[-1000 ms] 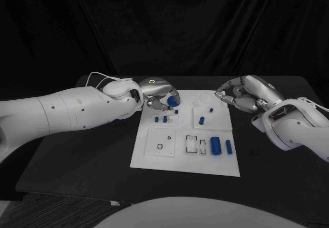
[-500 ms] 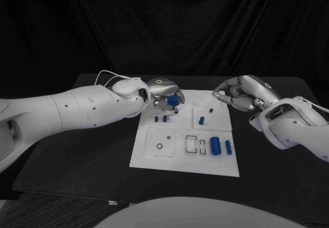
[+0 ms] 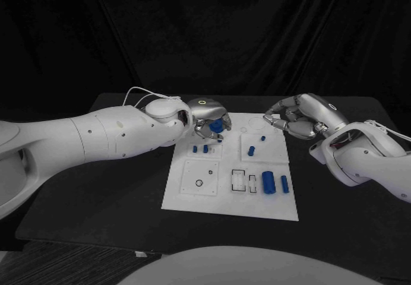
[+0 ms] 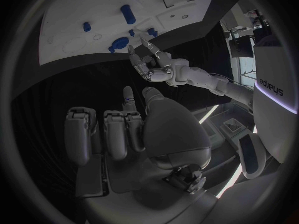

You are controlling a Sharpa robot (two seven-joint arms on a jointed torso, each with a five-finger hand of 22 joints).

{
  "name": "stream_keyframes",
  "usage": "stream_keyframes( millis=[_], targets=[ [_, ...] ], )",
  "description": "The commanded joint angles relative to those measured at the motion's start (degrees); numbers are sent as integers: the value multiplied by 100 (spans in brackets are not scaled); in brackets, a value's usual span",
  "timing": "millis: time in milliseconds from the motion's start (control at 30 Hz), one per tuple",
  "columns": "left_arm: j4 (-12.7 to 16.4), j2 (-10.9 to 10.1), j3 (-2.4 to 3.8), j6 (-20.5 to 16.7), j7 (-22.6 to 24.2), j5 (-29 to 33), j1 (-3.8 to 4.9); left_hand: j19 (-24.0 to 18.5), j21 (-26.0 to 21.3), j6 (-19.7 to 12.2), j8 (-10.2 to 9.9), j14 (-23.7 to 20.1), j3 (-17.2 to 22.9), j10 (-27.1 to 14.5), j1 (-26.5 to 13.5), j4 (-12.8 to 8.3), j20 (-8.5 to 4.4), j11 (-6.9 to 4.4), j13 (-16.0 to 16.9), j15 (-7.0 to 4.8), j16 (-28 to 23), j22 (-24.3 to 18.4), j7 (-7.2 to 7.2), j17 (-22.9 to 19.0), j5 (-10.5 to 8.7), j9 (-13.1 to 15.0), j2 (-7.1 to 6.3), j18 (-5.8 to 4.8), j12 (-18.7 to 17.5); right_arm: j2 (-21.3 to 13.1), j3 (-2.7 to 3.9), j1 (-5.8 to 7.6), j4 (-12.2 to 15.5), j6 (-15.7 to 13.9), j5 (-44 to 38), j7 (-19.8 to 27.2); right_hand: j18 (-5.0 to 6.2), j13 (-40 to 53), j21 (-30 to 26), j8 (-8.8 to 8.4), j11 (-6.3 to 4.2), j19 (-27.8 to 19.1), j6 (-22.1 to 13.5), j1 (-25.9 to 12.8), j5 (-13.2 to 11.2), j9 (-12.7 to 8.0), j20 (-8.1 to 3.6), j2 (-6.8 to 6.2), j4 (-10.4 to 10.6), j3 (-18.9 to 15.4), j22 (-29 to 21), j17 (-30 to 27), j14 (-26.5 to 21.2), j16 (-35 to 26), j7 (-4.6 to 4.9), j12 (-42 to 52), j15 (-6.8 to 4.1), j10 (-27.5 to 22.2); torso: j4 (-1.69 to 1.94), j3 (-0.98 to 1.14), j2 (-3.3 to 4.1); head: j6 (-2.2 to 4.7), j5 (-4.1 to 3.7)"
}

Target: Assemble the parts on the task board

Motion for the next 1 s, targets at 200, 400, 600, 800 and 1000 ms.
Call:
stream_keyframes(
  millis=[200,400,600,800,1000],
  targets=[
    [-141,87,5,206,-145,-27,-50,-3,2,95,-13,228,376,51,-91,-51,46,24,-92,27,51,1048,2,535,-24,-76,5,156,110,24,5,1,-25,-9,-33,-86,46,1286,-63,-116,-25,317,20,96,36,81,-14,-91,34,191,1390,1292,564,-35,-20,-33,-38,509,11,-11,3,0,-4],
    [-246,133,5,266,-189,-28,-113,-16,-29,80,-46,212,360,65,-188,-29,57,38,-134,40,28,1040,13,496,-97,-123,-21,160,97,36,4,-2,-37,-9,-33,-79,47,1295,-64,-117,-25,317,19,97,36,81,-15,-91,34,192,1390,1290,564,-36,-20,-22,-38,513,8,-12,-2,0,-11],
    [-317,169,5,285,-212,-28,-148,-24,-49,5,-71,207,376,87,-210,-40,64,44,-165,48,21,1036,-18,483,-100,-178,-16,164,93,41,4,-3,-39,-7,-33,-80,47,1295,-64,-117,-25,317,19,97,36,81,-15,-91,34,192,1390,1290,564,-36,-20,-22,-38,513,8,-12,-1,0,-13],
    [-365,207,5,305,-212,-28,-170,-27,-58,18,-52,201,405,141,-213,-54,68,43,-180,49,14,1034,-52,469,-79,-204,10,165,109,57,4,-4,-45,-4,-33,-76,45,1306,-60,-118,-26,319,17,98,39,80,-15,-92,33,194,1392,1298,566,-31,-20,-9,-39,519,8,-13,-3,0,-6],
    [-443,250,5,295,-208,-28,-195,-36,-81,108,-17,188,442,194,-207,-86,67,28,-198,43,-5,1029,-73,435,-55,-215,27,170,122,61,4,-6,-47,-2,-33,-76,46,1311,-62,-120,-26,319,16,101,42,80,-16,-92,33,196,1391,1292,565,-34,-20,-2,-39,522,9,-13,-3,0,-17]
  ],
)
